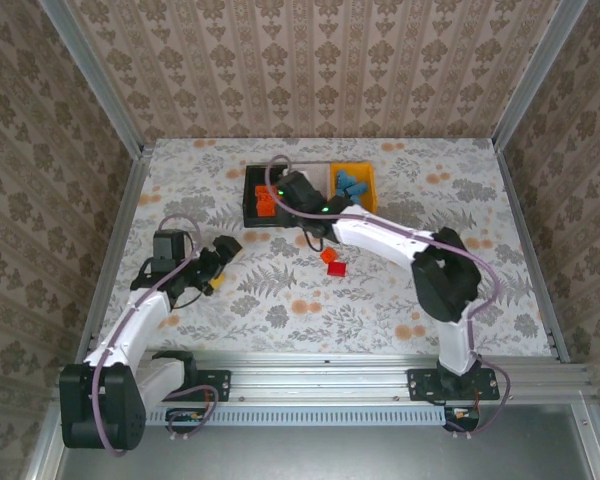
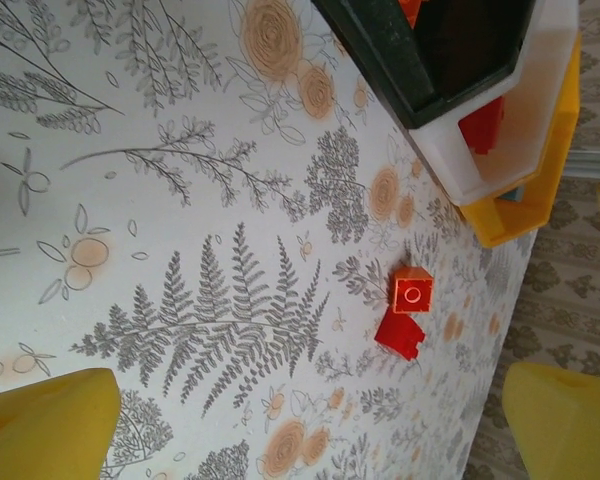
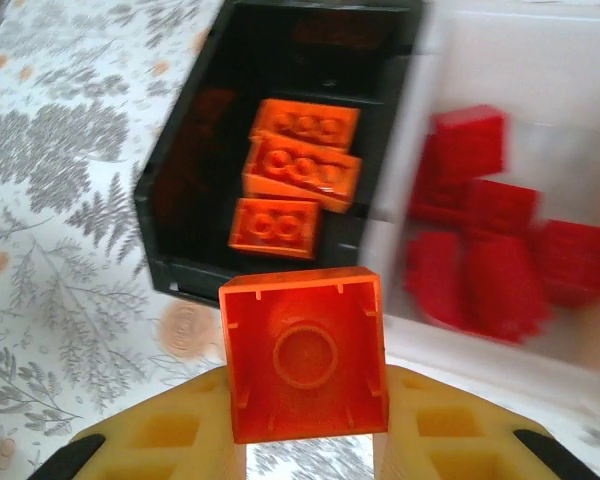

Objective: Sort the legos into containers by color

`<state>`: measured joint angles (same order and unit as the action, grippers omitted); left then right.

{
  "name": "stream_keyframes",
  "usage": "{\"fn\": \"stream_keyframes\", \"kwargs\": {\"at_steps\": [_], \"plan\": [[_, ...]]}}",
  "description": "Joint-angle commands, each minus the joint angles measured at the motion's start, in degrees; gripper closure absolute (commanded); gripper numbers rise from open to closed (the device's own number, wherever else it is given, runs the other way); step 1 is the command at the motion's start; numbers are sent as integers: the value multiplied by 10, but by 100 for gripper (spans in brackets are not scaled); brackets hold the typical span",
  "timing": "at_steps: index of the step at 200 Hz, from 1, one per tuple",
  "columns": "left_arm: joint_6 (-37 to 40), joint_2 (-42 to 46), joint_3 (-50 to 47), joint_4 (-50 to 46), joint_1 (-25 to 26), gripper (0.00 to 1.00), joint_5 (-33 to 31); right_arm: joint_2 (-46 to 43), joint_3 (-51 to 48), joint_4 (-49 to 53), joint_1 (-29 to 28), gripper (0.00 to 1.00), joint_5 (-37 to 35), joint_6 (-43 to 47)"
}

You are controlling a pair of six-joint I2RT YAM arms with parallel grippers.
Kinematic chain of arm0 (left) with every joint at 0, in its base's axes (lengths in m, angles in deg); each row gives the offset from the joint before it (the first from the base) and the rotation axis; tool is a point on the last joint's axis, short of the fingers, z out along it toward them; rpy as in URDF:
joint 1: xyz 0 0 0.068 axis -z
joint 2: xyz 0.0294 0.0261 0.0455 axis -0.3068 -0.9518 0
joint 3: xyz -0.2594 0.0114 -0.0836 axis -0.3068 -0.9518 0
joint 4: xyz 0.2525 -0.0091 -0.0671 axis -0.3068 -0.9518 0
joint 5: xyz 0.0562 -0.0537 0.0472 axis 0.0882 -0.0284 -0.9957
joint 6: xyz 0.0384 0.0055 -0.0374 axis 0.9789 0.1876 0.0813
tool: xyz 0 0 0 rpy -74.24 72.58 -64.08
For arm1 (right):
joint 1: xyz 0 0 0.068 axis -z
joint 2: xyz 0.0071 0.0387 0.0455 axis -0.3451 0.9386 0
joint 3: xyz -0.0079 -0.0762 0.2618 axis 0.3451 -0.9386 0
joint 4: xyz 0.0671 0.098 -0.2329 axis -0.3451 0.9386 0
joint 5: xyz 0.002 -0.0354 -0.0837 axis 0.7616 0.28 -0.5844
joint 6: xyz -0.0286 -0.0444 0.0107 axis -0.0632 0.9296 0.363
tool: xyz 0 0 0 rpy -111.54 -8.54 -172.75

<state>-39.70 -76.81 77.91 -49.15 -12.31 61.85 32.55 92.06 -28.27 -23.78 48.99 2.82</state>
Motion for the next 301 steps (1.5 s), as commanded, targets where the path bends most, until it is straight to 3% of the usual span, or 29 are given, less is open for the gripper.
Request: {"fn": "stream_keyframes", "kwargs": {"at_steps": [1, 35, 80, 88, 105, 126, 185, 221, 247, 264, 281, 301], "plan": [[9, -9, 2, -17, -3, 0, 52, 75, 61, -7, -2, 75, 7, 35], [28, -18, 6, -32, -3, 0, 69, 182, 216, 48, -2, 74, -5, 70], [30, -8, -2, -34, -2, 0, 77, 290, 394, 172, -2, 71, -80, 66], [27, -5, -8, -32, -2, 0, 77, 297, 403, 172, -2, 67, -86, 69], [25, 1, -16, -30, -2, 0, 75, 302, 408, 168, -2, 39, -99, 72], [27, 8, -16, -34, -2, 0, 75, 288, 401, 163, -6, 34, -106, 84], [24, 20, 2, -38, 8, 0, 59, 133, 259, 100, -16, 33, -111, 88], [24, 12, 11, -39, 40, 0, 39, -20, 1, 35, -14, 29, -112, 53], [-60, 11, -31, 61, 46, 0, 69, -90, -146, -5, -7, 25, -82, 78], [-110, -5, -51, 135, 76, 0, 46, -109, -205, -24, 16, 24, -36, 85], [-96, -52, -22, 119, 103, 0, 39, -107, -234, -32, 39, 24, 20, 93], [-88, -110, 7, 117, 132, 0, 44, -72, -220, 0, 54, 26, 20, 97]]}}
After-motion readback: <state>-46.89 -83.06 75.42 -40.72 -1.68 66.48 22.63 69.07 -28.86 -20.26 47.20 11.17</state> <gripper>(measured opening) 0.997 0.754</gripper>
